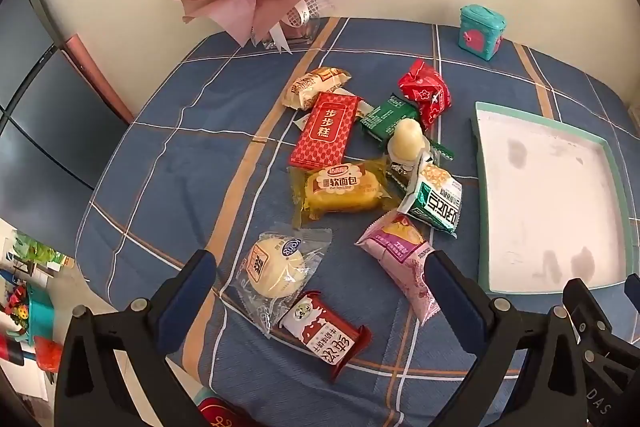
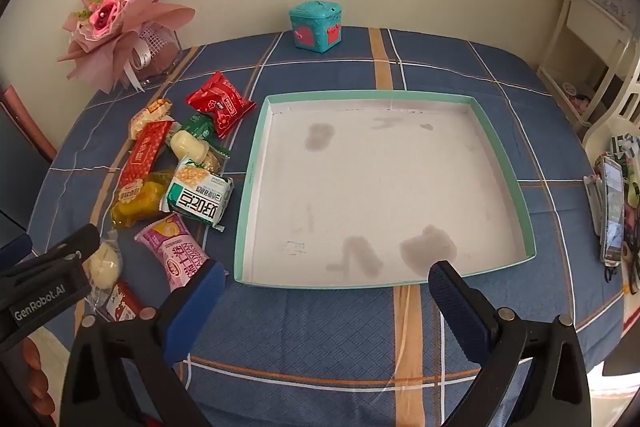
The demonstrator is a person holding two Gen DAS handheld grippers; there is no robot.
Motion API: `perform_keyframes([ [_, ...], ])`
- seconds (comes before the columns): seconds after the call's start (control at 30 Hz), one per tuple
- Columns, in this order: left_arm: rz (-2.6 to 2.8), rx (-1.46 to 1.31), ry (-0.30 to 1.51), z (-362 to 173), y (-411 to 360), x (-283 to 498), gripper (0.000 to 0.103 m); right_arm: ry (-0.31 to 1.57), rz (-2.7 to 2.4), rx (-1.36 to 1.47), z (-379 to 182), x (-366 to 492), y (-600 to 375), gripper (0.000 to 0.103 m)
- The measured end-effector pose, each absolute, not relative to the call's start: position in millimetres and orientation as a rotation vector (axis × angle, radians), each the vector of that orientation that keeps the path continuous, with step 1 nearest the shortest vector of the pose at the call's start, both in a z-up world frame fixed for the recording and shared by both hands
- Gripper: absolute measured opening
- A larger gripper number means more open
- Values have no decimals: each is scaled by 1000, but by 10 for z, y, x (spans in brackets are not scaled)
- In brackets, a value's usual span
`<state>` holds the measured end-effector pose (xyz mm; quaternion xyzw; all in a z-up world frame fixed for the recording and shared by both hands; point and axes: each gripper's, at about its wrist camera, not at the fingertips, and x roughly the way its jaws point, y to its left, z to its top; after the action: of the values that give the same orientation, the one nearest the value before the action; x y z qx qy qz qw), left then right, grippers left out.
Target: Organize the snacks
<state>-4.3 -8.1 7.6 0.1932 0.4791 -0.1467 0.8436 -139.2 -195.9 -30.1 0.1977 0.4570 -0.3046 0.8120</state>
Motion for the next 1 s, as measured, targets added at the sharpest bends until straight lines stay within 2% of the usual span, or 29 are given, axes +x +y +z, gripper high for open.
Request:
perform_keyframes([
  [1.0, -319, 423, 1006, 60, -100, -90, 103, 978, -647, 420, -312, -1391, -1957, 103],
])
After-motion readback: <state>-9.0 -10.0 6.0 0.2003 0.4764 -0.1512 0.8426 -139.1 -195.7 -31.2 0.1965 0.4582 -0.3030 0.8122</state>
